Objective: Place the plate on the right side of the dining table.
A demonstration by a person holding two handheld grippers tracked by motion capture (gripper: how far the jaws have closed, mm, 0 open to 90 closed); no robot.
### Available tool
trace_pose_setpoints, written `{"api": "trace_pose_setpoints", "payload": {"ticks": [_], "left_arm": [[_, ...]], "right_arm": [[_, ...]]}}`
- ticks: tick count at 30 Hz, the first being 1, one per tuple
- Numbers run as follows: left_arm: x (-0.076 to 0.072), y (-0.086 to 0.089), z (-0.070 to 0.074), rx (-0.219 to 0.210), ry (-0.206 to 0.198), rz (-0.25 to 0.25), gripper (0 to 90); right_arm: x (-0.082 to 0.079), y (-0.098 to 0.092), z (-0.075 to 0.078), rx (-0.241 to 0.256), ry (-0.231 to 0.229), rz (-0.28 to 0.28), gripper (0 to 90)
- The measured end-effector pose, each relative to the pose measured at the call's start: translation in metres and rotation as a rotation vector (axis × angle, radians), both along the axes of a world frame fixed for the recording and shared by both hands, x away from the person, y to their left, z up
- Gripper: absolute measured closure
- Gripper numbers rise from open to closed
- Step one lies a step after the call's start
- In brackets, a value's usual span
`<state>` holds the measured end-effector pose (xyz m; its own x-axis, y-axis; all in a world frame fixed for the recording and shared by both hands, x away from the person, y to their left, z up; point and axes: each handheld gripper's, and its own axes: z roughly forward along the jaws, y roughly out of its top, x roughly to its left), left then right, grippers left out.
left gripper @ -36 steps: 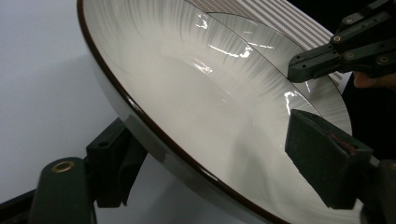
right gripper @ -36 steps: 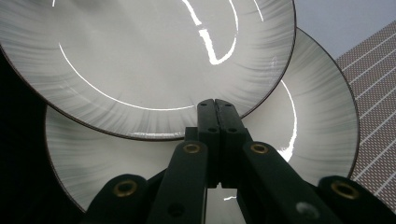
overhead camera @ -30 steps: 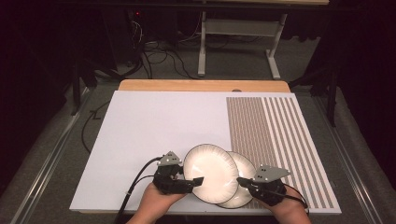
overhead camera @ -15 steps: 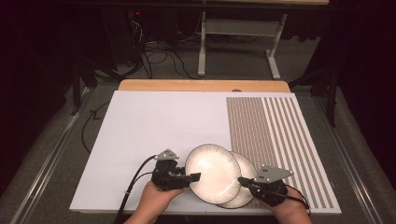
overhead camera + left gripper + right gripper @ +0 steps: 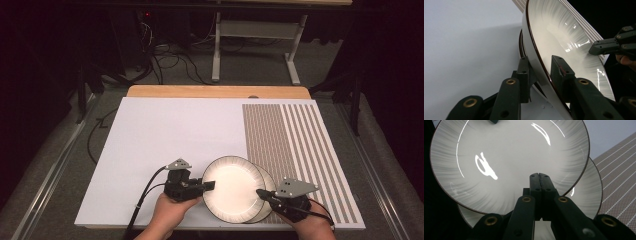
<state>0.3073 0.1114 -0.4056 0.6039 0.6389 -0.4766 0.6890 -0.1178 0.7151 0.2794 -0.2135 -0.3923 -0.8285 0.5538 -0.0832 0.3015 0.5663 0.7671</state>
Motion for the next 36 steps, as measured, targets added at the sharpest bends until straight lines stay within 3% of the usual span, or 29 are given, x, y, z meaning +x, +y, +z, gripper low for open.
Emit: {"api": "trace_pose_setpoints", "payload": {"ticks": [5, 7, 14, 25, 36], "left_arm": [[0.002, 0.000, 0.002, -0.038, -0.013, 0.008, 73.8], [0.003, 0.000, 0.005, -0.050, -0.035, 0.011, 75.4], [0.007, -0.002, 0.012, -0.060, -0.086, 0.021, 78.6], [0.011, -0.001, 0.028, 0.002, -0.245, 0.033, 80.3], [0.007, 0.010, 0.037, 0.016, -0.336, 0.072, 81.0]], "right_arm": [[0.000, -0.003, 0.004, 0.018, -0.028, 0.000, 90.0], [-0.001, -0.006, 0.006, 0.040, -0.024, -0.015, 90.0], [-0.002, -0.012, 0.011, 0.072, -0.046, -0.022, 90.0], [-0.001, -0.020, 0.014, 0.098, -0.059, -0.057, 90.0], [0.001, -0.034, 0.019, 0.134, -0.080, -0.113, 90.0]]}}
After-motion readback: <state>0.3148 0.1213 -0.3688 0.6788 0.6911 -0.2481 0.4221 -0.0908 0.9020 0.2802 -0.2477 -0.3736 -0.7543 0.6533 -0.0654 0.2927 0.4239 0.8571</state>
